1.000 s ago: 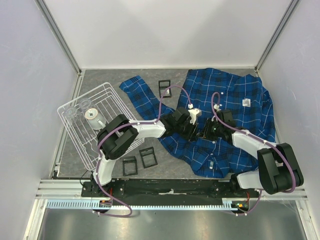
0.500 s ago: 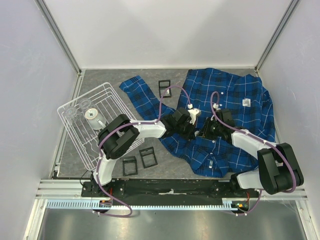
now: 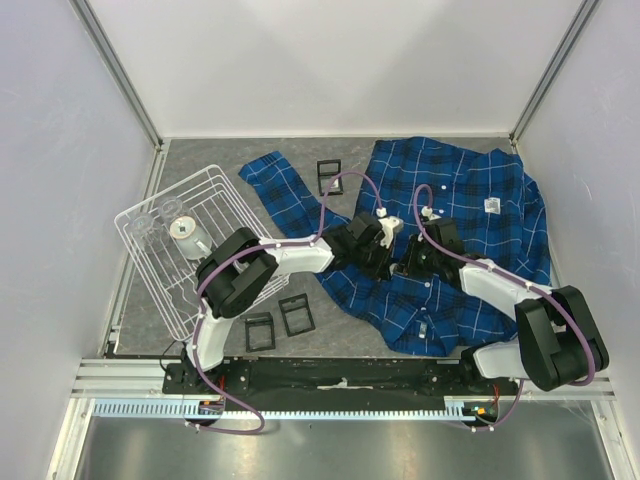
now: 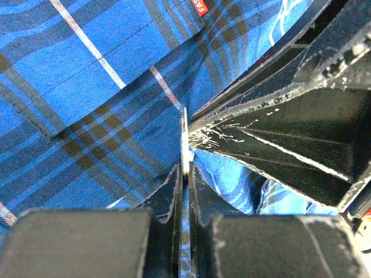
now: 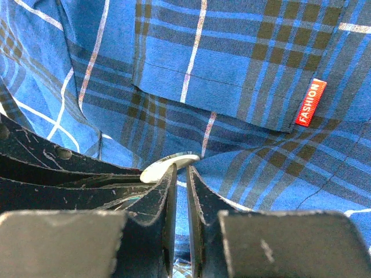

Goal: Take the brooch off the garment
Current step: Remove the brooch from the clothes.

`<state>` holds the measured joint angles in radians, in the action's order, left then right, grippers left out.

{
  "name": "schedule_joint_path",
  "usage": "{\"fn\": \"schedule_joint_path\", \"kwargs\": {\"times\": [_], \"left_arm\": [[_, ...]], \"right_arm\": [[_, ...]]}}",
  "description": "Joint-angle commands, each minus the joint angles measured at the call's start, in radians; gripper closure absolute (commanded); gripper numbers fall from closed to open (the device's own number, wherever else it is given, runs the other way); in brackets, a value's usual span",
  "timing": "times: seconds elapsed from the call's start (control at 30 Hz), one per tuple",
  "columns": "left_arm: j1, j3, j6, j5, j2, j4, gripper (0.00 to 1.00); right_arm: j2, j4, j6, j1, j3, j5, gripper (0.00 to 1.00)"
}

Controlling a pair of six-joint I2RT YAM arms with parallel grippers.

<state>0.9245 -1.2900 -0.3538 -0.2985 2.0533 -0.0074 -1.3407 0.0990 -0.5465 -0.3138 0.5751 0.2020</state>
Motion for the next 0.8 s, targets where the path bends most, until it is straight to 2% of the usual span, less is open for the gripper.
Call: {"fn": "schedule_joint_path", "kwargs": {"times": [0.0, 0.53, 0.77], "left_arm": [[-0.009, -0.071, -0.076, -0.096, 0.031, -0.051, 0.98], [-0.069, -0.058, -0.191, -0.220, 0.088, -0.051, 0.98], [-0.075, -0.054, -0.200, -0.231, 0.097, -0.045, 0.98]], "right_arm": [[0.014, -0.039, 0.019, -0.018, 0.017, -0.026, 0.82], [0.046, -0.007, 0.017, -0.044, -0.012, -0.061, 0.81], [-0.005, -0.030, 0.025, -0.045, -0.017, -0.042, 0.82]]}}
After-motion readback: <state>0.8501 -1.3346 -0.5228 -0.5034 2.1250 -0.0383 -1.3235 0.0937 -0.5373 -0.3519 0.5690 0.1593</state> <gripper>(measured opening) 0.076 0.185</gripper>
